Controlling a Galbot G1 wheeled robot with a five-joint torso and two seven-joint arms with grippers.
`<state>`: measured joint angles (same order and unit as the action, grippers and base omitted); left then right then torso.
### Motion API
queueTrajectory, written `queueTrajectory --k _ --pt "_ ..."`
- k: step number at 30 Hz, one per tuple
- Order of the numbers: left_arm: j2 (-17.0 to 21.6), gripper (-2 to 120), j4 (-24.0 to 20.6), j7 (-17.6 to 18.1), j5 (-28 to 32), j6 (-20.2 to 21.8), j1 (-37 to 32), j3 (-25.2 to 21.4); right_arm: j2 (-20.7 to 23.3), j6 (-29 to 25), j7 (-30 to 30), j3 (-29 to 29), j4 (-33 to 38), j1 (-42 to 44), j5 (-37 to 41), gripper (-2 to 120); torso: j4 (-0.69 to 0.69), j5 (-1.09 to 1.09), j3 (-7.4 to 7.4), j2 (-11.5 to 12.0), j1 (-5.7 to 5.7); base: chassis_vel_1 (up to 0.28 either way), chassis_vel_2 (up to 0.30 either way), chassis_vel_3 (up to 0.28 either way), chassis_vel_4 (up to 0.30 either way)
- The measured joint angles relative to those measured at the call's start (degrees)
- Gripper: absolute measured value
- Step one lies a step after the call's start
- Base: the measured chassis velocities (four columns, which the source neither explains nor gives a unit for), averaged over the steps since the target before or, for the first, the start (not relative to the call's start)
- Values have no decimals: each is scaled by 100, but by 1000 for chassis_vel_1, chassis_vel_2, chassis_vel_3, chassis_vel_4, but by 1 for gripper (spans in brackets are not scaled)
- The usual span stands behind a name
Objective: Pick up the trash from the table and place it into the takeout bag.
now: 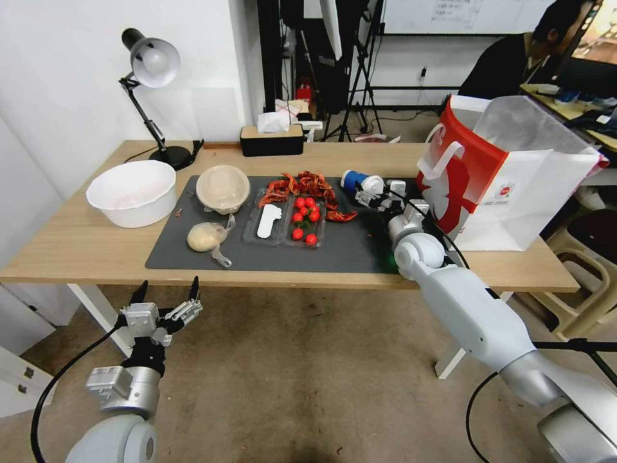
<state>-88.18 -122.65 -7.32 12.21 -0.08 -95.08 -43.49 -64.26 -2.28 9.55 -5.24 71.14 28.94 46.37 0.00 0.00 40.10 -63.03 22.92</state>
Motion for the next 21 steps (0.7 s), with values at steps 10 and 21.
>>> queueTrajectory --k 10,21 --pt "0 100 -6 3 -9 -16 -25 -7 -129 9 42 -82 -247 -86 -139 69 0 0 0 0 -1 0 0 0 0" --pt "-7 100 46 3 -23 -56 -16 -1 -247 -19 38 -128 -496 -186 -206 58 0 0 -1 -1 -1 0 0 0 0"
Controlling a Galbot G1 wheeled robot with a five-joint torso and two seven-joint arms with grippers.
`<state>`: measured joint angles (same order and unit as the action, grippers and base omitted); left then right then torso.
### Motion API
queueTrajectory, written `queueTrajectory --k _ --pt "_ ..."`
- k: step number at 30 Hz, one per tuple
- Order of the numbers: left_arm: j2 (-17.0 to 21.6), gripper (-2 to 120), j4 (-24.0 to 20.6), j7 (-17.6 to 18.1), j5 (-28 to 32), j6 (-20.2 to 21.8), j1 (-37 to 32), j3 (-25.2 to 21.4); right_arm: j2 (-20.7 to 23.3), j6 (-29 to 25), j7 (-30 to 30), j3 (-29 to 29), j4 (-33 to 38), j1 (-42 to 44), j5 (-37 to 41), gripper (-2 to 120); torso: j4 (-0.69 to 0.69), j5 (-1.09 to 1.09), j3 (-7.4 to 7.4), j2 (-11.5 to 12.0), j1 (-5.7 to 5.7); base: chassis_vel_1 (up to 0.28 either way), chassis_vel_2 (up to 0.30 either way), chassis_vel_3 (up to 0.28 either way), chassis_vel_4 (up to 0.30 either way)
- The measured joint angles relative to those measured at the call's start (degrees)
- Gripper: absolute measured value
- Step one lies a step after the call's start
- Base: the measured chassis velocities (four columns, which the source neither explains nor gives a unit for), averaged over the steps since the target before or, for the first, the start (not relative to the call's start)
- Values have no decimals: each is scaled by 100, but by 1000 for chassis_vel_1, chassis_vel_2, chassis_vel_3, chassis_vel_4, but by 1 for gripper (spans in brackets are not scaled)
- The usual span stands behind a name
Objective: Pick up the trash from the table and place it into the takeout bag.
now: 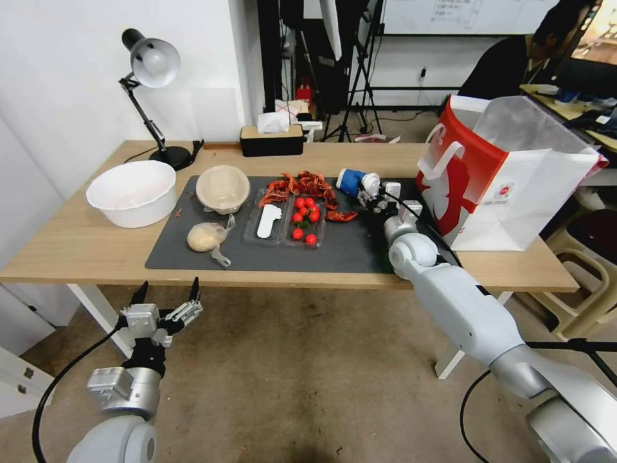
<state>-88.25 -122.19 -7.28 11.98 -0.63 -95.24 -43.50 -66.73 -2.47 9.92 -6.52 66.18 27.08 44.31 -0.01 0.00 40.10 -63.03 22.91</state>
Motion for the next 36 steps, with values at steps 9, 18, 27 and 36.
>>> queueTrajectory --k 9,18,27,36 --pt "3 100 29 3 -2 -34 11 -5 116 -1 4 107 545 174 -4 57 1 -1 2 1 1 0 0 0 0" --pt "-7 100 28 3 -22 -40 4 9 422 -77 -107 509 1501 353 55 57 0 -2 1 1 0 0 0 0 0" --pt "-30 100 -10 3 -82 -44 -16 47 984 34 -236 1552 2950 514 277 57 0 -1 1 1 0 0 0 0 0" --pt "-56 100 -28 1 -141 -67 -39 92 1821 703 305 2719 3715 754 30 55 2 -2 1 1 1 0 0 0 0"
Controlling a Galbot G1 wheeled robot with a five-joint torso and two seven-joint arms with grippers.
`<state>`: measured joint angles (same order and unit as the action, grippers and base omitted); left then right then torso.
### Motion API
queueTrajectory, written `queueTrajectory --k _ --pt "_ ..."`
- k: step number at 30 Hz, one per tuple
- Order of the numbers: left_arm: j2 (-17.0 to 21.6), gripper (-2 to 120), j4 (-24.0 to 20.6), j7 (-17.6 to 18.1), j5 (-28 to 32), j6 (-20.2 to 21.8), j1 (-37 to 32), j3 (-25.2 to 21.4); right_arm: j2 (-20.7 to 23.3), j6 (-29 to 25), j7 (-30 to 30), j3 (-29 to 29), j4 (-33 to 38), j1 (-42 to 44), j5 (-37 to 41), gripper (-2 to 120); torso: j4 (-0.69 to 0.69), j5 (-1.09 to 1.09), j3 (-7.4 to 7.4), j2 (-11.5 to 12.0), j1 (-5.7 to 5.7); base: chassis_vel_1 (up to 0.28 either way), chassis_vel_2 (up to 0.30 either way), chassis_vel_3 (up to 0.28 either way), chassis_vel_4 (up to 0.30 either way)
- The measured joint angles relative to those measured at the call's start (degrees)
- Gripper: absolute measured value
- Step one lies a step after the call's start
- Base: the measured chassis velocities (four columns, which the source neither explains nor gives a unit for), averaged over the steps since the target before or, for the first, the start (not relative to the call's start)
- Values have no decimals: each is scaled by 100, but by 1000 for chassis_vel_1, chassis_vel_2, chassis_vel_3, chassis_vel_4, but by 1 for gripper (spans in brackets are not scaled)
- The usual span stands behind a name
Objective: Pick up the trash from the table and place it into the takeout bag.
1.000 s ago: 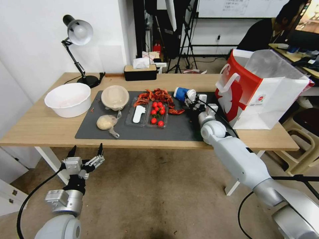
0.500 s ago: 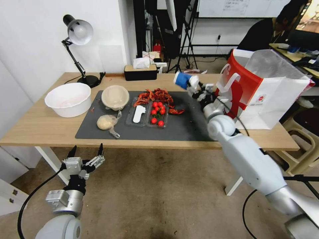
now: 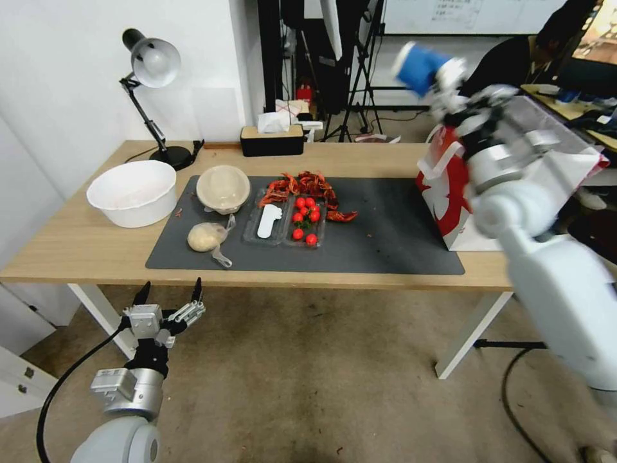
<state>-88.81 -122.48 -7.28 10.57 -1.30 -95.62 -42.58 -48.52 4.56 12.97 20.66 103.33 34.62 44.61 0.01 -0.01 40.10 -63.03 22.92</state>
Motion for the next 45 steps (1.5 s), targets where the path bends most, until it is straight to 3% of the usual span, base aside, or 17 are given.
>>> queueTrajectory --k 2,9,15,17,19,22,30,34,41,45 --pt "-15 100 -12 -4 -33 -9 -12 38 245 495 324 423 87 277 -387 52 -3 -1 0 0 -1 0 0 0 0" --pt "-28 100 -84 -10 -92 -19 -54 102 388 1127 932 857 151 798 -813 51 0 1 0 0 0 0 0 0 0" --pt "-8 100 -164 -12 -97 -38 -121 97 352 1264 1124 908 203 916 -845 51 0 1 0 0 0 0 0 0 0" --pt "3 100 -186 -12 -113 -86 -158 69 341 1296 1166 908 215 919 -843 61 0 1 0 0 0 0 0 0 0" --pt "5 100 -190 -12 -119 -100 -166 63 339 1300 1173 908 216 919 -842 63 0 1 0 0 0 0 0 0 0" --pt "10 100 -233 -12 -128 -138 -216 48 330 1324 1196 897 217 922 -832 80 0 1 0 0 0 0 0 0 0" --pt "15 100 -267 -12 -131 -145 -230 44 329 1333 1211 887 223 944 -785 99 -1 1 0 0 0 0 0 0 0" --pt "5 100 -268 -12 -147 -145 -216 54 347 1063 1102 891 224 914 -428 100 -1 1 1 0 0 0 0 0 0" --pt "-20 100 -255 -12 -172 -138 -196 61 376 -243 -208 973 556 1008 1040 100 -1 2 0 0 -1 0 0 0 0" --pt "-12 100 -222 -12 -172 -135 -184 51 281 -586 -765 971 770 1298 1235 100 -1 2 0 0 0 0 0 0 0"
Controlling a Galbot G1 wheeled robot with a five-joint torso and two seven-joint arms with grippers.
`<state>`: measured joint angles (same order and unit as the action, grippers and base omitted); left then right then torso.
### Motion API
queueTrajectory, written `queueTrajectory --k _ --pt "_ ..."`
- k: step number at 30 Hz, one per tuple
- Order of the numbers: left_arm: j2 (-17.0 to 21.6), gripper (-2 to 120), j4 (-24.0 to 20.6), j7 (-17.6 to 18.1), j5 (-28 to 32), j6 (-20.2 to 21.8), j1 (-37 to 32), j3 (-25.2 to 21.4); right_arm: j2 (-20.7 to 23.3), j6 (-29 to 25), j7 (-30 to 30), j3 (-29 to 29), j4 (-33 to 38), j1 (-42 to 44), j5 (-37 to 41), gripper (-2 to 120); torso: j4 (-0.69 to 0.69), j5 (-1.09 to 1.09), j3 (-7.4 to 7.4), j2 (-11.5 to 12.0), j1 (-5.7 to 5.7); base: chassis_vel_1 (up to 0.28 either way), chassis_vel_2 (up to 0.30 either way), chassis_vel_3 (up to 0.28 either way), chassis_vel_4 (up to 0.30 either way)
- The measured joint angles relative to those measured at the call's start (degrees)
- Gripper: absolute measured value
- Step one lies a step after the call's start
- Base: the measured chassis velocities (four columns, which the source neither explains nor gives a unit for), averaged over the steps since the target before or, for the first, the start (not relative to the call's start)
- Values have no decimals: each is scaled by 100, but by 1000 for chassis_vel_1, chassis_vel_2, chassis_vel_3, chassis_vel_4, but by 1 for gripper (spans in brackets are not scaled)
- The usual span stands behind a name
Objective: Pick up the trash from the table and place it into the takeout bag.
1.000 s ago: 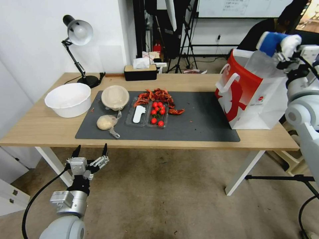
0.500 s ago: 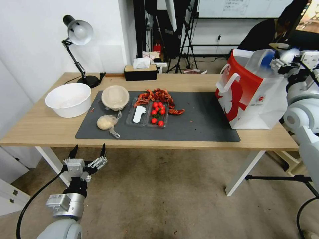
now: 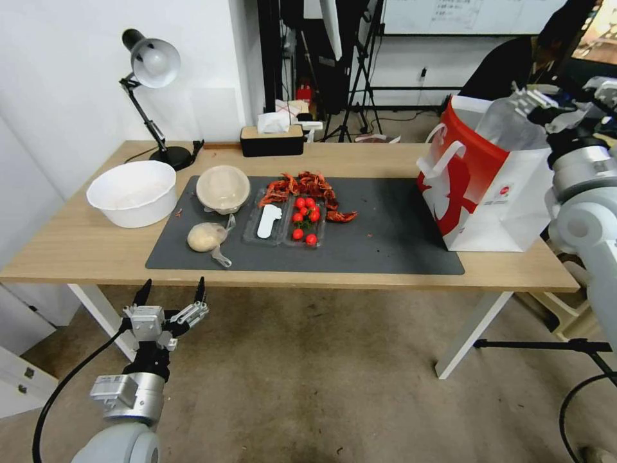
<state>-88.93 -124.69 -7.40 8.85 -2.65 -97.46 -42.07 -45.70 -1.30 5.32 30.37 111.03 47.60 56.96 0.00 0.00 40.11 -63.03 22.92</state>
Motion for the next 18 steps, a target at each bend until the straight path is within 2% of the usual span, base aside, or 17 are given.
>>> queueTrajectory --k 4,7,8,10,11,13,18 --pt "11 100 16 0 0 1 9 -3 -56 -132 -211 -18 137 194 6 100 -1 -1 0 0 0 0 0 0 0" --pt "26 100 64 0 4 4 47 -4 -251 -385 -589 -144 650 921 -401 100 0 1 0 0 0 0 0 0 0" --pt "26 100 64 0 4 4 47 -4 -251 -385 -589 -144 650 921 -401 100 0 1 0 0 0 0 0 0 0" --pt "24 100 90 0 11 6 65 -1 -445 -535 -728 -183 849 1464 -1164 100 -1 0 0 0 0 0 0 0 0" --pt "24 100 90 0 11 6 65 -1 -445 -535 -728 -183 849 1464 -1164 100 -1 0 0 0 0 0 0 0 0" --pt "31 100 120 0 14 6 76 0 -623 -709 -760 -240 968 1969 -1867 100 -2 -1 0 0 0 0 0 0 0" --pt "47 100 161 0 28 6 99 -2 -985 -897 -553 -343 1180 2750 -2733 100 0 1 -1 0 0 0 0 0 0"
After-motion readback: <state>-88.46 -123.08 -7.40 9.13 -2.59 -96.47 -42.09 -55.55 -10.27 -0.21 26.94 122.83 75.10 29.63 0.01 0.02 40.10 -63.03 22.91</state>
